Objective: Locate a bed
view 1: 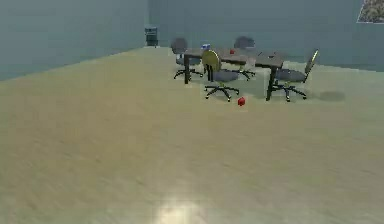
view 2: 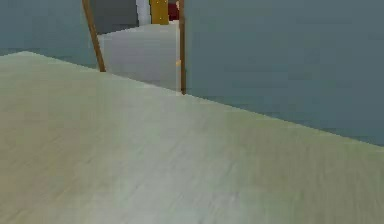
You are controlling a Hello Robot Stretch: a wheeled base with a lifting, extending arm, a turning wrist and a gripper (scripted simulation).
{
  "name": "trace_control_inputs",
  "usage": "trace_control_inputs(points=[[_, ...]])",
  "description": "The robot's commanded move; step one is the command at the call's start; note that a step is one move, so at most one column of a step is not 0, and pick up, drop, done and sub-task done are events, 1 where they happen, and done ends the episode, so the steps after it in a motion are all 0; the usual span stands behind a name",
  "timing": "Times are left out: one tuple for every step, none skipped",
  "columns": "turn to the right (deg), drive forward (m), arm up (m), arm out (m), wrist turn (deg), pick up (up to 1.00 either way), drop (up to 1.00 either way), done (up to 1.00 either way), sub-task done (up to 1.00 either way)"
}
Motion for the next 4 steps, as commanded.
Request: trace_control_inputs(points=[[45.0,0.00,0.00,0.00,0.0,0.00,0.00,0.00,0.00],[30.0,0.00,0.00,0.00,0.0,0.00,0.00,0.00,0.00],[0.0,1.00,0.00,0.00,0.0,0.00,0.00,0.00,0.00],[0.0,1.00,0.00,0.00,0.0,0.00,0.00,0.00,0.00]])
